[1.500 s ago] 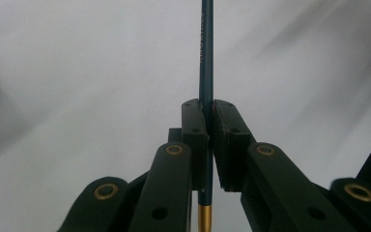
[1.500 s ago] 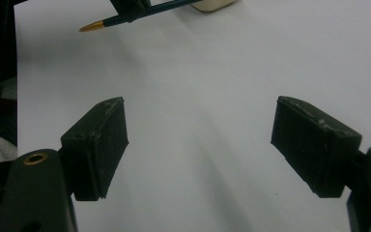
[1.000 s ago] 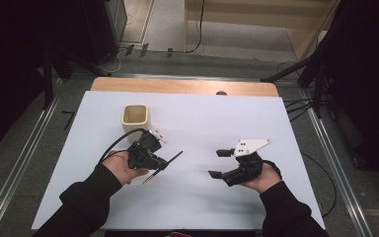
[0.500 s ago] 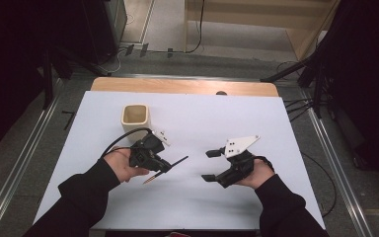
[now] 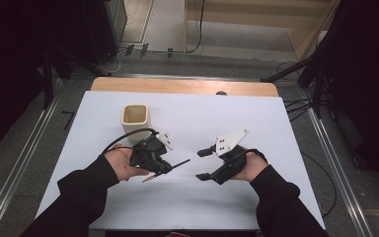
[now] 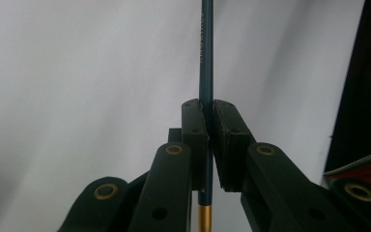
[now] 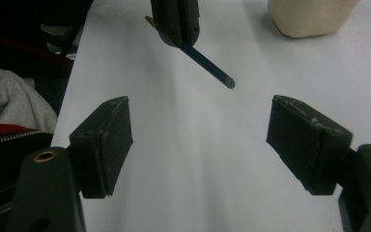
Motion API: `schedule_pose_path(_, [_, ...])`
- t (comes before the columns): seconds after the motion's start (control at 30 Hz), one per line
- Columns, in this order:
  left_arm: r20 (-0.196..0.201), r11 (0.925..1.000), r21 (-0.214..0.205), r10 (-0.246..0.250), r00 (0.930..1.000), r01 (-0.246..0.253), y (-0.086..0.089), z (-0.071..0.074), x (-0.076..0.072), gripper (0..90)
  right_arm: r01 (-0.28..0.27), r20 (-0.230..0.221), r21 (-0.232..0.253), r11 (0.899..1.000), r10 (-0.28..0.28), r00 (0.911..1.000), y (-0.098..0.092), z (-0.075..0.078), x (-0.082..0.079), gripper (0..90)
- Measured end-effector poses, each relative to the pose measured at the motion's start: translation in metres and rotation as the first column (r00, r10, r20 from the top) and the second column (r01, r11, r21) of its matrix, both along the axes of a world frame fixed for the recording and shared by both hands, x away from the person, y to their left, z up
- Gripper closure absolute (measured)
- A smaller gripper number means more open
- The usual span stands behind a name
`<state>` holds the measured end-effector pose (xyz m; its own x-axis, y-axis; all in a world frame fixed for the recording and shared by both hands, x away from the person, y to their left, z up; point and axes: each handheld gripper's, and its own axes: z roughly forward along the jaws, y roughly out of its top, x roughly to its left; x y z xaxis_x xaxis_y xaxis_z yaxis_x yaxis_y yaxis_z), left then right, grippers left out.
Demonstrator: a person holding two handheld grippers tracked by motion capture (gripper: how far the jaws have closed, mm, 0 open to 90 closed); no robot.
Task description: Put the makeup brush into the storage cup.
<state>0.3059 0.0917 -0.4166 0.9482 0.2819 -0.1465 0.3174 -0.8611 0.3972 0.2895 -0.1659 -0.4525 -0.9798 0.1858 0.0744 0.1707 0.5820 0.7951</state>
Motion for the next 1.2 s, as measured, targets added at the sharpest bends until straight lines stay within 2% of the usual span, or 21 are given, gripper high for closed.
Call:
schedule_pose_path(0.13, [0.002, 0.9995, 0.022, -0.023, 0.9997, 0.023, -0.002, -0.001, 0.0, 84.8, -0.01, -0.001, -0.011, 1.0, 0.01, 1.0, 0.003, 0.0, 0.003, 27.5])
schedule_pose_path(0.2, [-0.01, 0.9993, 0.021, -0.03, 0.9995, 0.03, -0.003, -0.001, 0.0, 84.7, -0.015, -0.004, -0.015, 1.0, 0.015, 0.9999, 0.004, 0.001, 0.004, 28.6])
schedule_pose_path(0.37, [-0.007, 0.9968, 0.028, -0.075, 0.9972, 0.075, -0.006, 0.0, -0.003, 84.7, -0.03, -0.023, -0.036, 0.999, 0.03, 0.9993, 0.01, 0.0, 0.007, 32.4])
schedule_pose_path(0.57, [0.005, 0.9938, 0.035, -0.106, 0.9943, 0.106, -0.01, -0.003, -0.006, 84.7, -0.065, -0.02, -0.063, 0.996, 0.064, 0.9977, 0.02, -0.002, 0.008, 45.3])
schedule_pose_path(0.6, [-0.006, 0.9934, 0.033, -0.11, 0.9939, 0.11, -0.011, -0.004, -0.007, 84.7, -0.073, -0.02, -0.063, 0.995, 0.072, 0.9972, 0.021, -0.002, 0.008, 46.4])
schedule_pose_path(0.63, [0.005, 0.992, 0.037, -0.121, 0.9927, 0.121, -0.011, -0.005, -0.008, 84.7, -0.084, -0.017, -0.069, 0.994, 0.083, 0.9964, 0.023, -0.003, 0.008, 48.9])
schedule_pose_path(0.67, [-0.002, 0.9905, 0.042, -0.131, 0.9913, 0.131, -0.013, -0.006, -0.009, 84.7, -0.101, -0.027, -0.087, 0.991, 0.099, 0.9947, 0.025, -0.005, 0.008, 52.2])
schedule_pose_path(0.8, [0.002, 0.9886, 0.045, -0.144, 0.9896, 0.144, -0.014, -0.007, -0.011, 84.7, -0.126, -0.042, -0.099, 0.987, 0.123, 0.9915, 0.03, -0.008, 0.007, 57.1])
schedule_pose_path(0.83, [-0.01, 0.988, 0.044, -0.148, 0.9889, 0.148, -0.014, -0.007, -0.012, 84.7, -0.131, -0.054, -0.105, 0.986, 0.126, 0.9905, 0.031, -0.009, 0.007, 59.1])
schedule_pose_path(0.97, [-0.006, 0.9864, 0.045, -0.158, 0.9874, 0.158, -0.016, -0.009, -0.014, 84.7, -0.147, -0.074, -0.111, 0.983, 0.139, 0.9875, 0.037, -0.012, 0.008, 64.8])
schedule_pose_path(1.0, [-0.015, 0.9865, 0.043, -0.158, 0.9874, 0.158, -0.017, -0.009, -0.014, 84.7, -0.149, -0.084, -0.118, 0.982, 0.139, 0.9867, 0.038, -0.013, 0.008, 66.4])
schedule_pose_path(1.07, [-0.013, 0.9856, 0.043, -0.163, 0.9865, 0.164, -0.018, -0.009, -0.014, 84.7, -0.173, -0.107, -0.11, 0.979, 0.161, 0.9811, 0.041, -0.016, 0.01, 71.7])
schedule_pose_path(1.1, [-0.006, 0.9856, 0.042, -0.164, 0.9865, 0.164, -0.018, -0.009, -0.015, 84.7, -0.174, -0.11, -0.109, 0.979, 0.162, 0.9806, 0.041, -0.016, 0.01, 73.2])
schedule_pose_path(1.2, [-0.016, 0.985, 0.036, -0.168, 0.9856, 0.169, -0.018, -0.009, -0.015, 84.7, -0.188, -0.116, -0.112, 0.976, 0.175, 0.9777, 0.043, -0.017, 0.01, 75.3])
